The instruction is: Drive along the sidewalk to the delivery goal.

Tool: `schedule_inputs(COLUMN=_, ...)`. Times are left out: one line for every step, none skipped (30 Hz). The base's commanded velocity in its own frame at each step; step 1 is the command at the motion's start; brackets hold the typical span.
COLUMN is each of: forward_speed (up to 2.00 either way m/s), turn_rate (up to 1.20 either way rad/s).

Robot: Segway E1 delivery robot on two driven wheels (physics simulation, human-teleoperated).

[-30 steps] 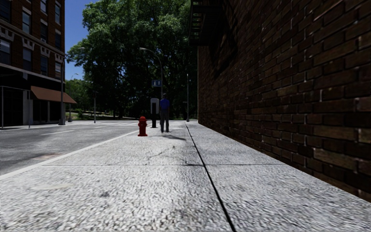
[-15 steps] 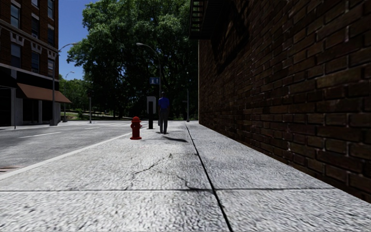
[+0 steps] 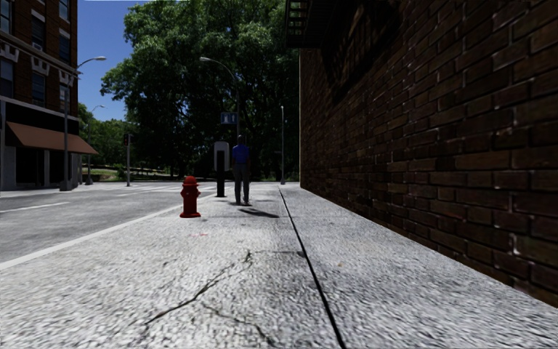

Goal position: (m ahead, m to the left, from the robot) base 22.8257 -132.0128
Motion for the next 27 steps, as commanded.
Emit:
schedule_inputs(forward_speed=2.0, turn_rate=0.0)
schedule_inputs(forward_speed=2.0, turn_rate=0.0)
schedule_inputs(forward_speed=2.0, turn_rate=0.0)
schedule_inputs(forward_speed=2.0, turn_rate=0.0)
schedule_inputs(forward_speed=2.0, turn_rate=0.0)
schedule_inputs(forward_speed=2.0, turn_rate=0.0)
schedule_inputs(forward_speed=2.0, turn_rate=0.0)
schedule_inputs(forward_speed=2.0, turn_rate=0.0)
schedule_inputs(forward_speed=2.0, turn_rate=0.0)
schedule_inputs(forward_speed=2.0, turn_rate=0.0)
schedule_inputs(forward_speed=2.0, turn_rate=0.0)
schedule_inputs(forward_speed=2.0, turn_rate=0.0)
schedule_inputs(forward_speed=2.0, turn_rate=0.0)
schedule_inputs(forward_speed=2.0, turn_rate=0.0)
schedule_inputs(forward_speed=2.0, turn_rate=0.0)
schedule_inputs(forward_speed=2.0, turn_rate=0.0)
schedule_inputs(forward_speed=2.0, turn_rate=0.0)
schedule_inputs(forward_speed=2.0, turn_rate=0.0)
schedule_inputs(forward_speed=2.0, turn_rate=0.0)
schedule_inputs(forward_speed=2.0, turn_rate=0.0)
schedule_inputs(forward_speed=2.0, turn_rate=0.0)
schedule_inputs(forward_speed=2.0, turn_rate=0.0)
schedule_inputs(forward_speed=2.0, turn_rate=0.0)
schedule_inputs(forward_speed=2.0, turn_rate=0.0)
schedule_inputs(forward_speed=2.0, turn_rate=0.0)
schedule_inputs(forward_speed=2.0, turn_rate=0.0)
schedule_inputs(forward_speed=2.0, turn_rate=0.0)
